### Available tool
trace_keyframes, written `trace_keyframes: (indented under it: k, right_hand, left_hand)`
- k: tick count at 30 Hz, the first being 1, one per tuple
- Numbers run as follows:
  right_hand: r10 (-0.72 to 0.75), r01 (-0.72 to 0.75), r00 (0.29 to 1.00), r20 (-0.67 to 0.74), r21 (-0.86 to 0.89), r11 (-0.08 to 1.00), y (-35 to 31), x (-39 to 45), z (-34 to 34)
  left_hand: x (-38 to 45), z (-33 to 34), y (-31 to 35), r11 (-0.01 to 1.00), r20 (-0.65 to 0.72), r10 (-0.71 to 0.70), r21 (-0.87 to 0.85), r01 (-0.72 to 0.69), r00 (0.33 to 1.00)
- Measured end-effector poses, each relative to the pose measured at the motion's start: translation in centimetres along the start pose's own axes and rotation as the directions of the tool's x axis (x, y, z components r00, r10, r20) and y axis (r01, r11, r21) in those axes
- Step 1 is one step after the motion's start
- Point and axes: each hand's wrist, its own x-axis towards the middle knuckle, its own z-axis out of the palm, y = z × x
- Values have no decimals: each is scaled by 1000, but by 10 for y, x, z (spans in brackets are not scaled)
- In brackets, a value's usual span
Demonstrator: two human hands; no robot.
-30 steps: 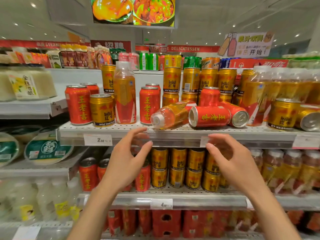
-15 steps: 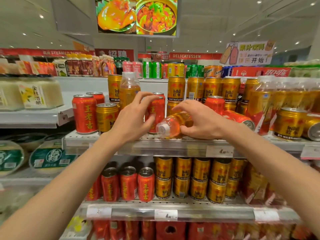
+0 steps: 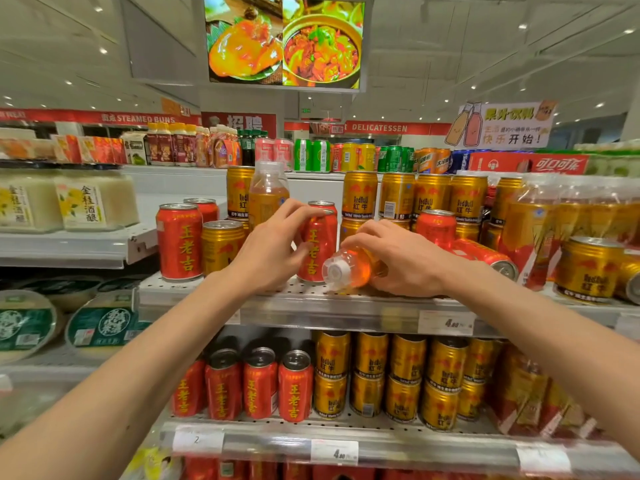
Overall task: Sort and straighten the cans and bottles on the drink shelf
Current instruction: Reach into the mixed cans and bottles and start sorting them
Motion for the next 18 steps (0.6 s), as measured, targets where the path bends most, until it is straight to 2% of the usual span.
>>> trace_keyframes:
  k: [3,5,10,14,18]
  right_hand:
    - [53,-37,994,-91,169,985,8,-3,-6]
    - [148,-96,976,-161,290,952,11,-4,-13]
    - [396,-242,899,-190,538,808,14,3,-25]
    - [513,-314,845,-151,637,704,10,15,-24]
    - [553,-374,825,-118,620,690,3,28,-18]
  left_hand:
    - [1,2,1,1000,-18,-9,-29,9,1000]
    - [1,3,2,999,-32,-13,-43,12,999]
    - [1,9,5,999,-66,-28,-48,25,997]
    - [2,10,7,999,-89,-36,-38,33,995]
    - [0,11,9,999,-105,-42,-12,41,994]
